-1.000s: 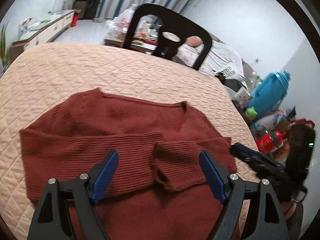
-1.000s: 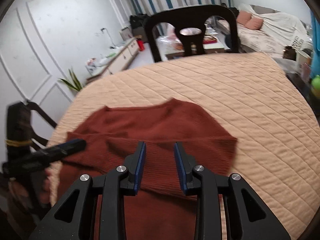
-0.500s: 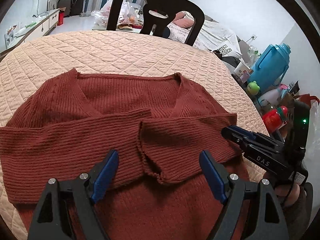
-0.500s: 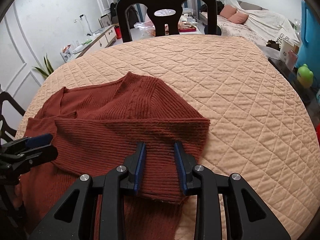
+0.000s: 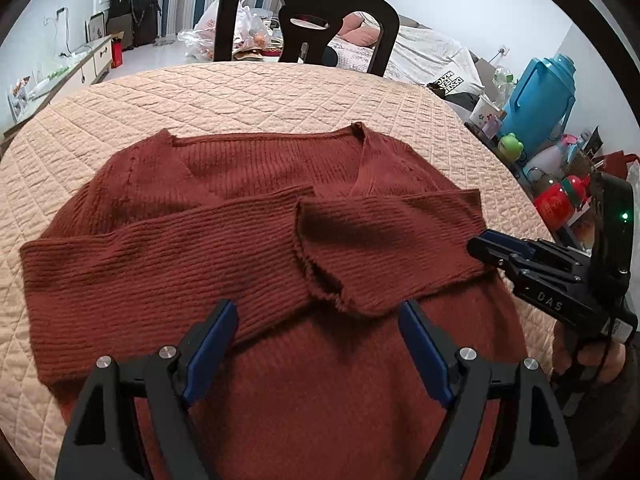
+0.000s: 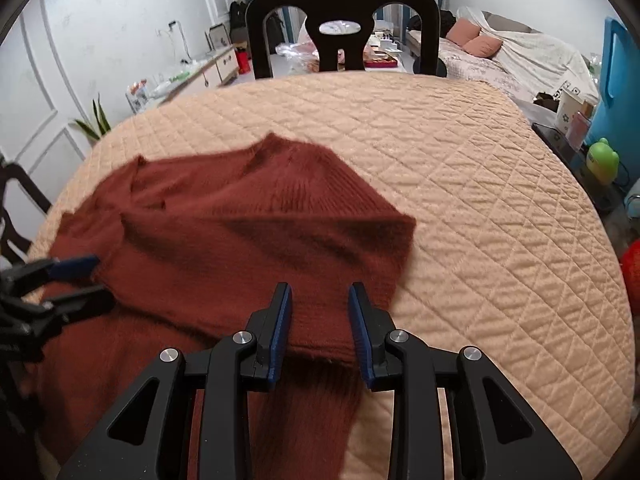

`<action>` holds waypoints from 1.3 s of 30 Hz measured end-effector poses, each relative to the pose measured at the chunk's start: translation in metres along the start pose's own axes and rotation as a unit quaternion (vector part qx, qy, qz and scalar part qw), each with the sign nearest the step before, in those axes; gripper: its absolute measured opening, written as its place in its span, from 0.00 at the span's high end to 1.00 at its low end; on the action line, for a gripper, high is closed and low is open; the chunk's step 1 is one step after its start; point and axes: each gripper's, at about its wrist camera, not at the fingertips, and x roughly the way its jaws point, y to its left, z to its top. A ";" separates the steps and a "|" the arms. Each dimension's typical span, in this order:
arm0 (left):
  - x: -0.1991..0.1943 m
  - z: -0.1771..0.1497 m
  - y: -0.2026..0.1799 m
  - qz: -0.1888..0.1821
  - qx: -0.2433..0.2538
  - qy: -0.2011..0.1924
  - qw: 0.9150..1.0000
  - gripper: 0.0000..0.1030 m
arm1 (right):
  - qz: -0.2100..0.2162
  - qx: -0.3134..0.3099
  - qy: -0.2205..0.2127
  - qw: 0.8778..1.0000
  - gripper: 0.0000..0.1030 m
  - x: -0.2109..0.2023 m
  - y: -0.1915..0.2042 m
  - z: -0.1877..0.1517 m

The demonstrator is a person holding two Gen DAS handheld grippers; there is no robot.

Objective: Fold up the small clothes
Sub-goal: 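Lay the sleeve flat on the body and open the right tool, then move both tools down to the sweater hem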

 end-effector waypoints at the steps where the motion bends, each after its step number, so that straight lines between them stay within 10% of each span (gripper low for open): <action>1: -0.002 -0.002 0.000 0.004 0.002 0.001 1.000 0.18 | 0.000 0.004 -0.002 1.000 0.71 -0.002 -0.001 -0.001; 9: -0.008 -0.019 0.002 0.058 0.012 0.026 0.998 0.18 | -0.012 -0.009 -0.004 1.000 0.67 -0.014 0.012 -0.014; 39: -0.127 -0.186 0.057 0.015 -0.067 -0.022 0.997 0.18 | 0.027 0.035 -0.014 0.999 0.55 -0.095 0.017 -0.141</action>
